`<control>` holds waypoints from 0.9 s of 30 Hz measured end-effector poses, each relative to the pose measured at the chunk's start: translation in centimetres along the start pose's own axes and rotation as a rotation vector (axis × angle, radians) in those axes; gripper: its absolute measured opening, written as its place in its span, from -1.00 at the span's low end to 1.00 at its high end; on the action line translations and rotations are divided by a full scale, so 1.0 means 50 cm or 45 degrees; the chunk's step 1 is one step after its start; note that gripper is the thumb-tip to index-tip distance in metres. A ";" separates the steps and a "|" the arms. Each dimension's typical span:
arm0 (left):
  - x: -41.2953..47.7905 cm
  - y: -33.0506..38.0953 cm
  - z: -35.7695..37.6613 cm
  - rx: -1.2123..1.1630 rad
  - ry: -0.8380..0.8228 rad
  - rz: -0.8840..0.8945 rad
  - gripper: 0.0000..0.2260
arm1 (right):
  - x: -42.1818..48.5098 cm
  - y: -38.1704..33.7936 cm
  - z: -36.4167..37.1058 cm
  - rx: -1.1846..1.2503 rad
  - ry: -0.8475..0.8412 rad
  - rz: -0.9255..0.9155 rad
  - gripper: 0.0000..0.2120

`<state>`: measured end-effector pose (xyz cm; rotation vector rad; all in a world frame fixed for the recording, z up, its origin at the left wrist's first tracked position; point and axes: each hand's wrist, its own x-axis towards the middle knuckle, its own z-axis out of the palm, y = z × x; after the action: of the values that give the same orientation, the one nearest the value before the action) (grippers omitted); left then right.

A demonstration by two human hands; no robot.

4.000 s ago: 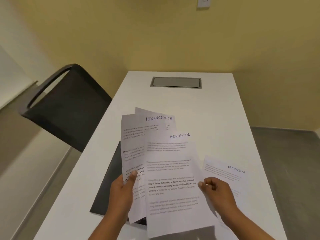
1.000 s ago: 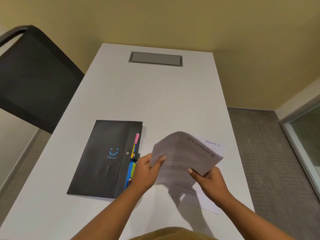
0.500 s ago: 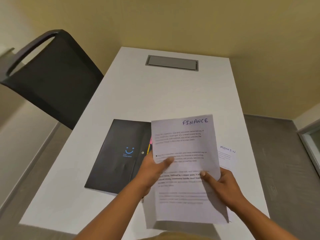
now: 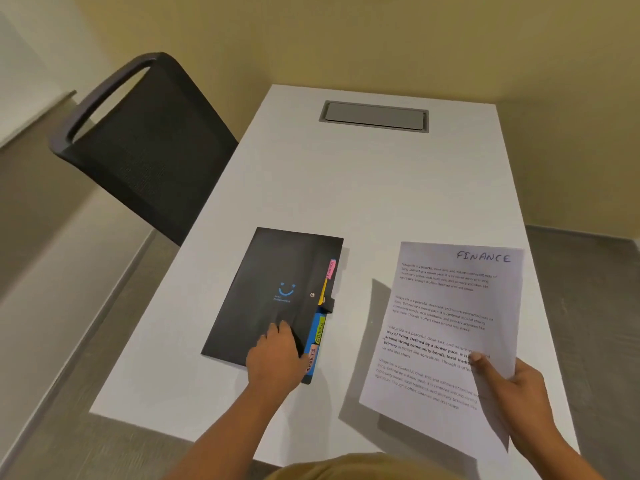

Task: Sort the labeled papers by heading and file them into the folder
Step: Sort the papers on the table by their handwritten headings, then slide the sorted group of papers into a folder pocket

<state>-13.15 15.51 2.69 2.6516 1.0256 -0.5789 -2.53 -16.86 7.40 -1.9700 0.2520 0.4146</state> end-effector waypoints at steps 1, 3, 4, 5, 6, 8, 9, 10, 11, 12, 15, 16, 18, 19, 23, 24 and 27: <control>-0.002 -0.001 -0.008 0.031 -0.001 0.030 -0.57 | -0.001 0.002 0.004 0.003 -0.001 -0.004 -0.78; -0.004 0.000 -0.026 0.141 0.013 0.083 -0.68 | -0.003 0.004 0.014 0.012 -0.017 -0.015 -0.77; -0.002 0.000 -0.032 0.185 0.023 0.104 -0.66 | -0.003 0.005 0.018 0.014 -0.026 -0.018 -0.77; 0.000 -0.001 -0.036 0.213 0.029 0.123 -0.58 | -0.003 0.006 0.022 0.013 -0.035 -0.018 -0.78; 0.002 -0.001 -0.041 0.238 0.034 0.142 -0.48 | -0.004 0.006 0.025 0.010 -0.044 -0.018 -0.79; 0.006 -0.009 -0.051 0.276 0.034 0.181 -0.24 | -0.003 0.006 0.028 0.008 -0.060 -0.022 -0.81; 0.009 -0.015 -0.056 0.291 0.033 0.205 -0.15 | -0.001 0.005 0.029 0.009 -0.063 -0.025 -0.82; 0.012 -0.019 -0.062 0.315 0.023 0.227 -0.11 | -0.001 0.003 0.029 0.010 -0.066 -0.029 -0.82; 0.016 -0.021 -0.070 0.351 0.000 0.242 -0.11 | 0.000 0.001 0.029 0.010 -0.068 -0.033 -0.82; 0.018 -0.019 -0.077 0.399 -0.029 0.252 -0.15 | 0.002 -0.001 0.028 0.010 -0.066 -0.039 -0.82; 0.023 -0.008 -0.094 0.503 -0.100 0.244 -0.38 | 0.007 -0.004 0.028 0.008 -0.049 -0.041 -0.81; 0.026 -0.006 -0.094 0.505 -0.112 0.222 -0.40 | 0.007 -0.005 0.027 0.012 -0.047 -0.034 -0.81; 0.034 -0.002 -0.087 0.476 -0.108 0.188 -0.42 | 0.008 -0.007 0.026 0.020 -0.051 -0.018 -0.81; 0.036 0.000 -0.083 0.457 -0.092 0.182 -0.43 | 0.007 -0.008 0.025 0.025 -0.050 -0.013 -0.81; 0.034 -0.001 -0.058 0.480 -0.021 0.215 -0.34 | 0.003 -0.004 0.019 0.034 -0.052 -0.007 -0.82; 0.033 -0.004 -0.046 0.507 -0.011 0.232 -0.31 | 0.002 -0.001 0.018 0.035 -0.053 -0.002 -0.82; 0.023 -0.010 -0.010 0.552 0.010 0.293 -0.20 | 0.000 0.008 0.014 0.034 -0.055 0.021 -0.82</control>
<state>-12.59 16.74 2.58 3.0878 0.6358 -0.8164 -2.81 -16.40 6.82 -1.9321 0.2451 0.4616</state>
